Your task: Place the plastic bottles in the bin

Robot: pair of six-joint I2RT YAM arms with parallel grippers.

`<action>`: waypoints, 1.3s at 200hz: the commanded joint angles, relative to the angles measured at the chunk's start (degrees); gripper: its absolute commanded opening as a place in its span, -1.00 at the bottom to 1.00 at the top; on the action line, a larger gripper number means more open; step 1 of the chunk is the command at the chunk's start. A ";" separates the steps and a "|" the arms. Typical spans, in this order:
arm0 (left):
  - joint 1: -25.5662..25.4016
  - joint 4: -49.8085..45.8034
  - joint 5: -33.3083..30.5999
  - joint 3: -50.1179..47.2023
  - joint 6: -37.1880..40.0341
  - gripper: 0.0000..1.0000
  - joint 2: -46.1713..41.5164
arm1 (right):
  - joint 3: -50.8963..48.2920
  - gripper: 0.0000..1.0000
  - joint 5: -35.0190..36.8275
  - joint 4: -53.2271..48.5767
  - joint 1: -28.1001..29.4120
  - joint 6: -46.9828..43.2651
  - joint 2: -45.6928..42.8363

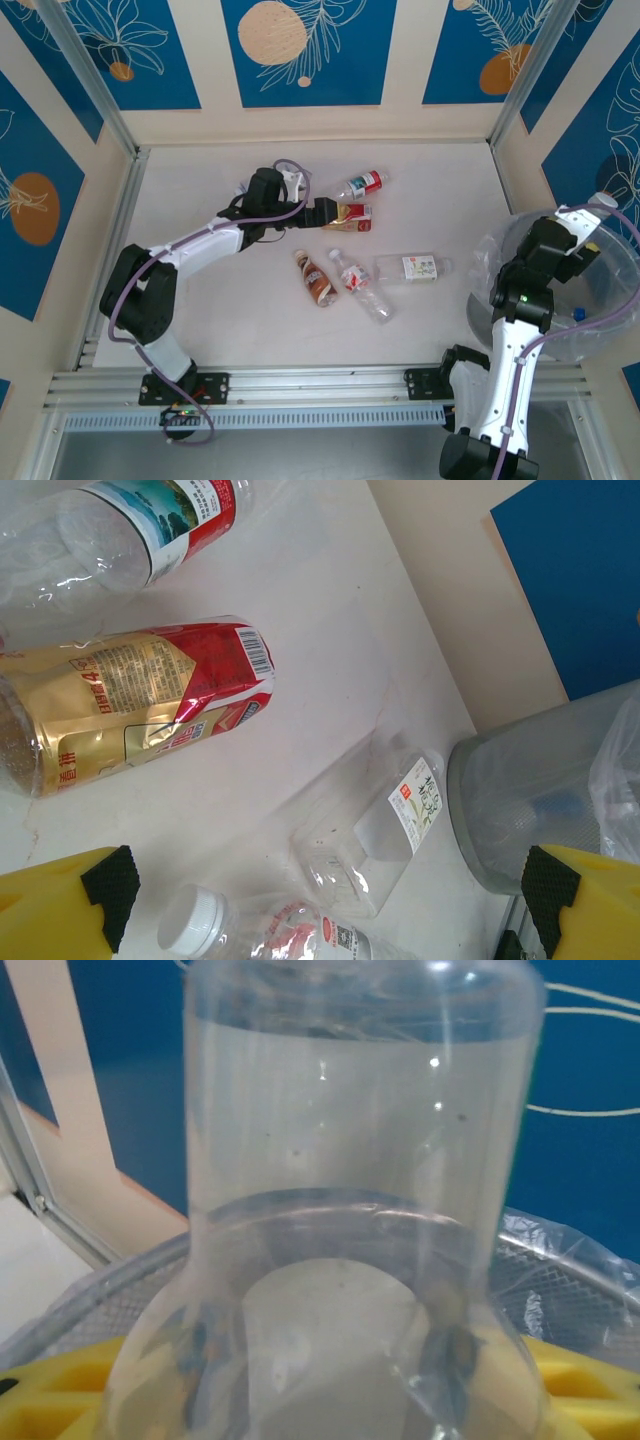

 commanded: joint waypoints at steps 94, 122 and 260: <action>-0.15 -2.00 -0.05 0.92 1.77 0.99 -0.68 | -0.57 0.71 3.37 1.06 -0.27 8.11 -1.15; -0.16 -2.07 -0.17 0.91 1.47 0.99 -0.72 | -0.25 0.77 1.98 0.23 -0.28 9.40 -1.67; 0.20 -3.96 -5.61 0.34 -0.35 0.99 -0.43 | 5.83 0.99 -5.81 -11.65 1.55 20.35 -2.89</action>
